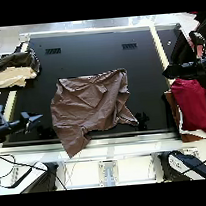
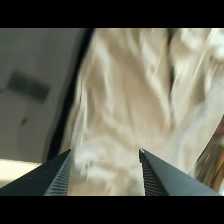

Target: Fold the shirts.

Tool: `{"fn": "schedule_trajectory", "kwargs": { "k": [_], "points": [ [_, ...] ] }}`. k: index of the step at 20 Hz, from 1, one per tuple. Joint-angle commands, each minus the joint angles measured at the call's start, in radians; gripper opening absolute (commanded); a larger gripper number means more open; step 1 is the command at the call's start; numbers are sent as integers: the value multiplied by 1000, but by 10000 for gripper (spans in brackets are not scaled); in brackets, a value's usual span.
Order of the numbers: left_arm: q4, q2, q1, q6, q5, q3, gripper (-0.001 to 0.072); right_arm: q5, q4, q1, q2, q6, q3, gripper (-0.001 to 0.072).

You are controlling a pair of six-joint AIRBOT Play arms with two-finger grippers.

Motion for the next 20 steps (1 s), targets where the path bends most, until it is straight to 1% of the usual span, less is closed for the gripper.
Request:
{"fn": "schedule_trajectory", "kwargs": {
  "k": [1, 2, 3, 4, 5, 8, 11, 13, 16, 17, 20],
  "points": [
    [119, -1, -114, 10, 26, -27, 507, -11, 10, -1, 5, -20, -10, 487],
    [182, -1, -138, -39, 50, -27, 508, -11, 10, -1, 5, -21, -10, 487],
    [241, -2, -158, -64, 59, -27, 509, -11, 10, -1, 5, -21, -10, 487],
    [269, -2, -177, -90, 60, -27, 509, -11, 10, -1, 5, -21, -10, 487],
    [264, -1, -193, -95, 63, -27, 509, -11, 10, -1, 5, -21, -10, 487],
    [253, -4, -240, -102, 85, -27, 509, -11, 9, -1, 5, -21, -10, 487],
    [244, -57, -262, -107, 91, -26, 509, -10, 10, -1, 5, -21, -10, 487],
    [184, -106, -262, -106, 92, -25, 509, -4, 10, -1, 5, -21, -10, 487],
    [116, -167, -263, -68, 119, -24, 498, 2, 17, -1, 5, -20, -10, 487],
    [117, -184, -263, -68, 127, -24, 481, 2, 23, -1, 5, -20, -10, 488],
    [117, -217, -269, -68, 138, -23, 481, 2, 53, -1, 5, -20, -10, 487]
  ]
}}
